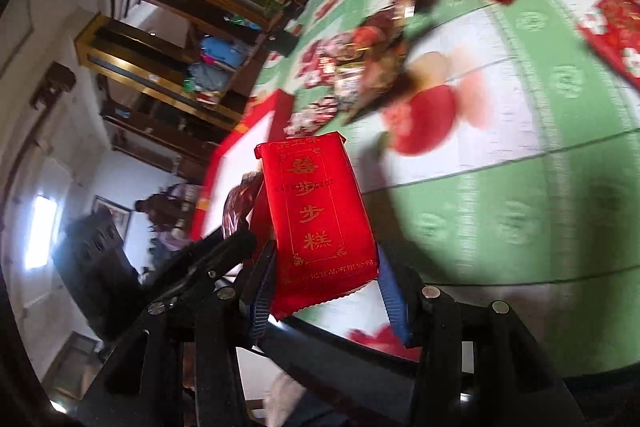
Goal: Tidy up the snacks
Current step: 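Carry both packets over the red-rimmed white tray and open both tools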
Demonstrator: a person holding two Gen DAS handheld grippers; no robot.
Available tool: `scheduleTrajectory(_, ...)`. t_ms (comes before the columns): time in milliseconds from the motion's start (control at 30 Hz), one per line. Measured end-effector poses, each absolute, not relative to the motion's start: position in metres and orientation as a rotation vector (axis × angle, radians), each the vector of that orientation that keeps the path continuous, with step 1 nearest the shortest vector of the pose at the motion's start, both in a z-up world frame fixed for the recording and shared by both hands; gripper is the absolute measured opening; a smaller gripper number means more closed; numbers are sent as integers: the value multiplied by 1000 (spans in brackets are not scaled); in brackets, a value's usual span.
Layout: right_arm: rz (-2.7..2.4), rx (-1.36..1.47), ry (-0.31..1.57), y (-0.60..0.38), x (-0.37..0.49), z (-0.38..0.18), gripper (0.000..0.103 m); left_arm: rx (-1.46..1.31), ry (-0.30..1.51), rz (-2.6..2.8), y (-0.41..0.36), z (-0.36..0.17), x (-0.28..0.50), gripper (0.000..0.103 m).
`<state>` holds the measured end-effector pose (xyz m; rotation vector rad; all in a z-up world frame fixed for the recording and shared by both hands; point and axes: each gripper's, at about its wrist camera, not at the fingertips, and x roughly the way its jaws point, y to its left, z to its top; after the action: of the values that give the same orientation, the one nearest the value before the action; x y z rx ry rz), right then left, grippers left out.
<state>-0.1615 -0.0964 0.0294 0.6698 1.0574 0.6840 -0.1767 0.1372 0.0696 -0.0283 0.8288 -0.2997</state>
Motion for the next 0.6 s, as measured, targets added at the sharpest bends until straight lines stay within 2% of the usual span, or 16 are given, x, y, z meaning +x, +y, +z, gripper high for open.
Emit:
scheduleTrajectory(367, 808, 620, 1014, 26, -140, 47, 49, 43, 880, -74, 212, 61, -176, 36)
scheduleTrajectory(600, 822, 551, 1055, 77, -137, 34, 49, 66, 900, 13, 237, 46, -178, 36)
